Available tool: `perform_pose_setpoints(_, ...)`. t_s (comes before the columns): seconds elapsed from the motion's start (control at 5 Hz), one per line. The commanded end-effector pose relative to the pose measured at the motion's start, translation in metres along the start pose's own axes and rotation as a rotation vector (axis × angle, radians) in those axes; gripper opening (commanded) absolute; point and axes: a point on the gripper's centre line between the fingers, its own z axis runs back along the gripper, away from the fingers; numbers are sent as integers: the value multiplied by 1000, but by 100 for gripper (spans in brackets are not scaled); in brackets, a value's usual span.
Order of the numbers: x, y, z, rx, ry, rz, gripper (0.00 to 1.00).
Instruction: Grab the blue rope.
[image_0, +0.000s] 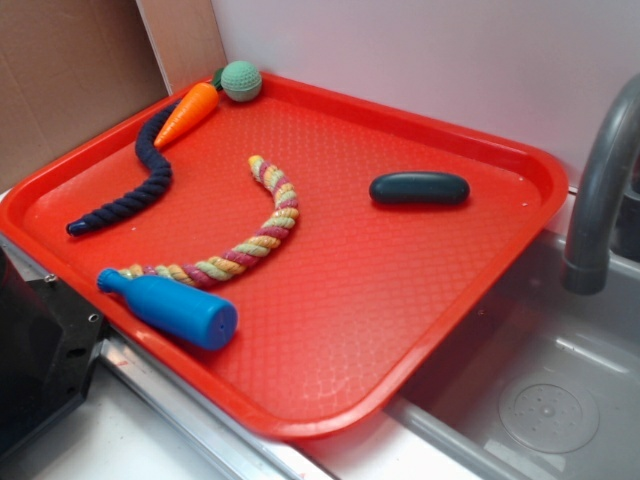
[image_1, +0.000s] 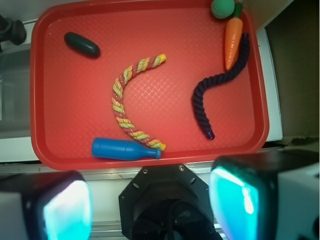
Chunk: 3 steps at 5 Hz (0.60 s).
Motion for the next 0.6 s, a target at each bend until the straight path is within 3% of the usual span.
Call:
perform_pose_setpoints(0.0,0,0,0,0,0,0,100)
perform_pose_setpoints(0.2,31,49,-51,52,45,247,100)
perform_pose_setpoints(0.4,38,77,-100,71,6,438,100)
